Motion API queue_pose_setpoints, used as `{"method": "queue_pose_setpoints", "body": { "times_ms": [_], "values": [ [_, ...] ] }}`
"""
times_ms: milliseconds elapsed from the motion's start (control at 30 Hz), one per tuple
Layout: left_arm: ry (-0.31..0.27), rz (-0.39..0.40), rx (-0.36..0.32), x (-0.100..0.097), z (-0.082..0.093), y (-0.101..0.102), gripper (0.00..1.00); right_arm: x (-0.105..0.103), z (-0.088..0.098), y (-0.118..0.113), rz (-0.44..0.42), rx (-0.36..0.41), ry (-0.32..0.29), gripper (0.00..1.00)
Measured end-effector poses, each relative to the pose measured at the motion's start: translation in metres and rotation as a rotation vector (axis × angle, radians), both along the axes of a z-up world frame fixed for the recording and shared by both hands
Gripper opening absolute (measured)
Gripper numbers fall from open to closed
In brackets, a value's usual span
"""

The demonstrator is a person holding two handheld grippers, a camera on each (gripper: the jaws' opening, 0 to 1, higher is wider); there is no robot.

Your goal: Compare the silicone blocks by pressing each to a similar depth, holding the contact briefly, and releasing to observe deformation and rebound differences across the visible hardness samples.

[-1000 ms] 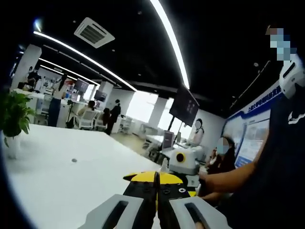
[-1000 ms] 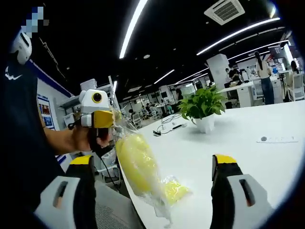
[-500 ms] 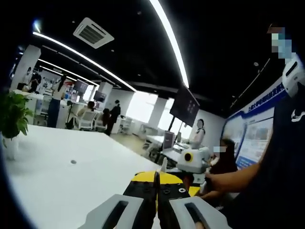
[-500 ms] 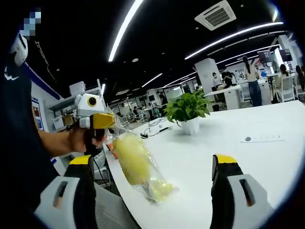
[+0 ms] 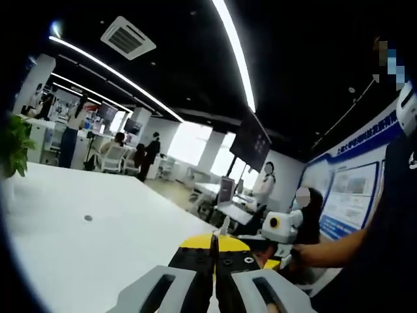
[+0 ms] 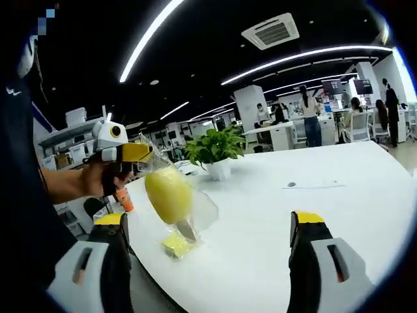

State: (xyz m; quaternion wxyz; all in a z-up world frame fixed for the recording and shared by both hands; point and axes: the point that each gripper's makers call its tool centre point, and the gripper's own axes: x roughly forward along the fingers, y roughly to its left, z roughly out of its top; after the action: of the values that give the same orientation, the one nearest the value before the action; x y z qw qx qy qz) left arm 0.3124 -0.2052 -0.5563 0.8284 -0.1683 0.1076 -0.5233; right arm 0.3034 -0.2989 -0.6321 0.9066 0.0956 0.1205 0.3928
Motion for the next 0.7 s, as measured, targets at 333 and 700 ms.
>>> {"method": "queue_pose_setpoints", "body": {
  "times_ms": [333,700],
  "values": [
    [0.061,-0.022,0.025,-0.001,-0.035,-0.031,0.00,-0.008,-0.014,-0.029,-0.047,-0.019,0.026,0.96],
    [0.143,-0.017,0.019,0.007,-0.073,-0.049,0.00,-0.012,-0.050,-0.052,-0.088,-0.253,-0.045,0.96]
  ]
}}
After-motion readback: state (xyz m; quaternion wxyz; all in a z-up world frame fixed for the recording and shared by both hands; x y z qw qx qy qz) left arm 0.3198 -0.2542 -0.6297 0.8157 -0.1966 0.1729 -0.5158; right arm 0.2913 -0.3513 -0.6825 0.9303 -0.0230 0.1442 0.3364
